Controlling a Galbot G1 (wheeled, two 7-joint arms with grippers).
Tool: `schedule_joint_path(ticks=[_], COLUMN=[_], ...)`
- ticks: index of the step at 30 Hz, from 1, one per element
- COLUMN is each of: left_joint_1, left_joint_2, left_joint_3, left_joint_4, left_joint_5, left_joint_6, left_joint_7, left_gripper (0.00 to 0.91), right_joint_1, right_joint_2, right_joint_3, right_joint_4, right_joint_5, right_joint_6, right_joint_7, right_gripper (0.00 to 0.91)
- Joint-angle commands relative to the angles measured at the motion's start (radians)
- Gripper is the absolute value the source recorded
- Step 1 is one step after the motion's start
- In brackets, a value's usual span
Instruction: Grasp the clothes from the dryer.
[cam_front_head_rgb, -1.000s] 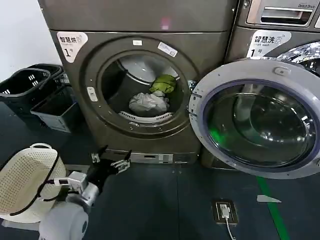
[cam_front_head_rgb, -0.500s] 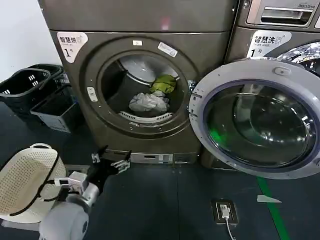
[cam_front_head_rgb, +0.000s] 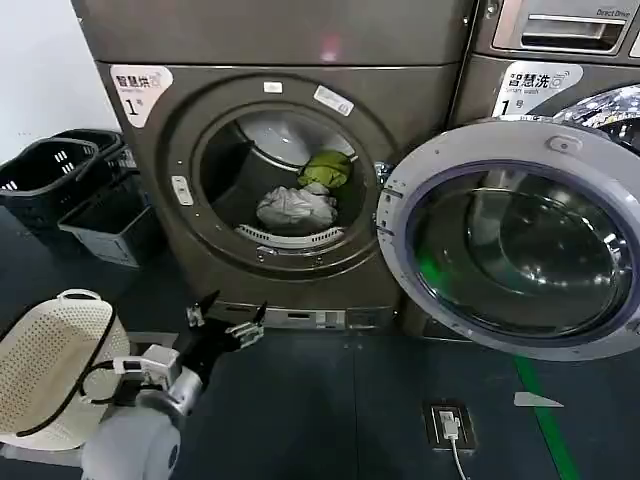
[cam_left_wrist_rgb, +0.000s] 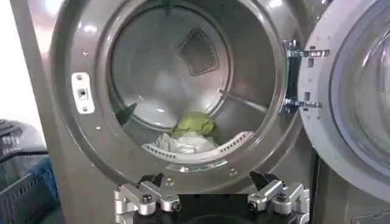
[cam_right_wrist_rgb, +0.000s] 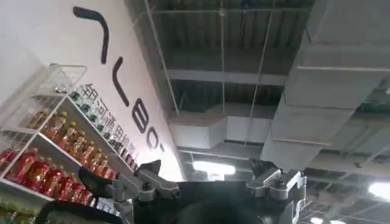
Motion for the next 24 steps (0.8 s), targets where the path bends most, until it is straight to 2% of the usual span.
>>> schedule_joint_path(ticks=[1, 24], left_joint_1=[-0.001, 0.009], left_joint_2=[0.000, 0.000], left_joint_3=[0.002, 0.002], left_joint_4=[0.001, -0.015], left_joint_5=[0.002, -0.004], left_joint_6=[0.002, 0.010], left_joint_7=[-0.001, 0.000], left_gripper=[0.907, 0.907], right_joint_1=[0.002, 0.007], right_joint_2=[0.002, 0.006], right_joint_3=[-0.002, -0.008], right_joint_4=[-0.002, -0.009], right_joint_5=[-0.002, 0.001], right_joint_6=[0.000, 0.012], right_joint_7=[0.002, -0.011], right_gripper=[0.907, 0.907])
